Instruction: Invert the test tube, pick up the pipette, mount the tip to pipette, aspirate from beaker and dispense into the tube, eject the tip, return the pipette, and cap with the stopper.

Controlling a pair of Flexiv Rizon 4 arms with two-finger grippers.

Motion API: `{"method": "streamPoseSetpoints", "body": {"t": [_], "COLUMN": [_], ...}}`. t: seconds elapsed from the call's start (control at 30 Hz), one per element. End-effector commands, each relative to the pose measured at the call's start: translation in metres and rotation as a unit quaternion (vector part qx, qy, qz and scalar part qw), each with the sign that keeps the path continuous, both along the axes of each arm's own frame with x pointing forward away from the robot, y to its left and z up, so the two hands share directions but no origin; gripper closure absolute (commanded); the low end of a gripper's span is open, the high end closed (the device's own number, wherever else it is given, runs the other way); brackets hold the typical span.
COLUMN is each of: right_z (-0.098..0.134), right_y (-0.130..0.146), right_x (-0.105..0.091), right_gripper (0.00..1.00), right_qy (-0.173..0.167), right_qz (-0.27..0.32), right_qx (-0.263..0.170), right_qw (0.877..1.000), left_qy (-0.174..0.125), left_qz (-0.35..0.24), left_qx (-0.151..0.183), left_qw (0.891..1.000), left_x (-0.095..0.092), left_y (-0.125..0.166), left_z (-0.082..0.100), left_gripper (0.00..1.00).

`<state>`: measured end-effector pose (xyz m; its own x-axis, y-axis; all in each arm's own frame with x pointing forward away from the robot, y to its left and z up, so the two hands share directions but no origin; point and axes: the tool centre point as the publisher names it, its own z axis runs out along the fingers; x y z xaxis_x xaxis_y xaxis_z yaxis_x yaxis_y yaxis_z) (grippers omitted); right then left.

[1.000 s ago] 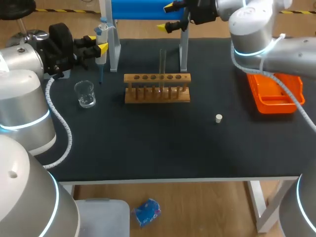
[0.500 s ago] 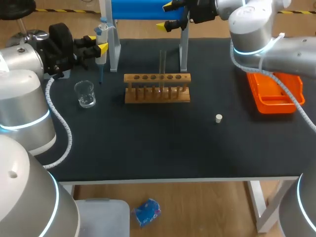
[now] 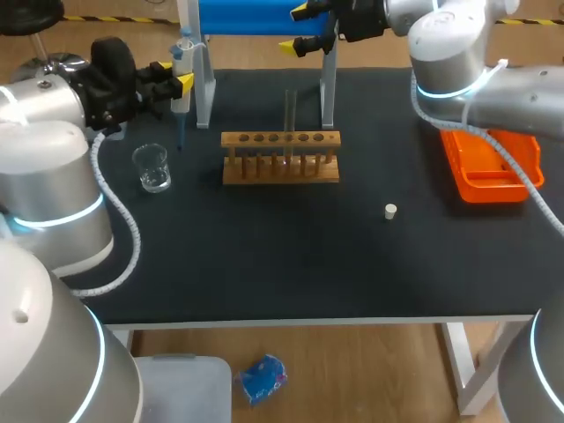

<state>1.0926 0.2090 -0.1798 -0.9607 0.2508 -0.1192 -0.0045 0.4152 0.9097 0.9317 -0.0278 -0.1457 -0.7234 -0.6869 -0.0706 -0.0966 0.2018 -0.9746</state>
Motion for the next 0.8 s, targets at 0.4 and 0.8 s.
{"method": "streamPoseSetpoints", "body": {"t": [0.4, 0.8], "right_z": [0.0, 0.0], "right_y": [-0.001, -0.001], "right_x": [0.001, 0.001], "right_gripper": [0.0, 0.0], "right_qy": [0.001, 0.001], "right_qz": [0.001, 0.001], "right_qx": [-0.001, -0.001], "right_qw": [1.0, 1.0], "left_qy": [0.037, 0.04], "left_qz": [0.078, 0.098], "left_qx": [0.007, -0.004], "left_qw": [0.996, 0.994], "left_x": [0.097, 0.128], "left_y": [-0.023, -0.02], "left_z": [-0.001, -0.001], "left_gripper": [1.0, 1.0]}}
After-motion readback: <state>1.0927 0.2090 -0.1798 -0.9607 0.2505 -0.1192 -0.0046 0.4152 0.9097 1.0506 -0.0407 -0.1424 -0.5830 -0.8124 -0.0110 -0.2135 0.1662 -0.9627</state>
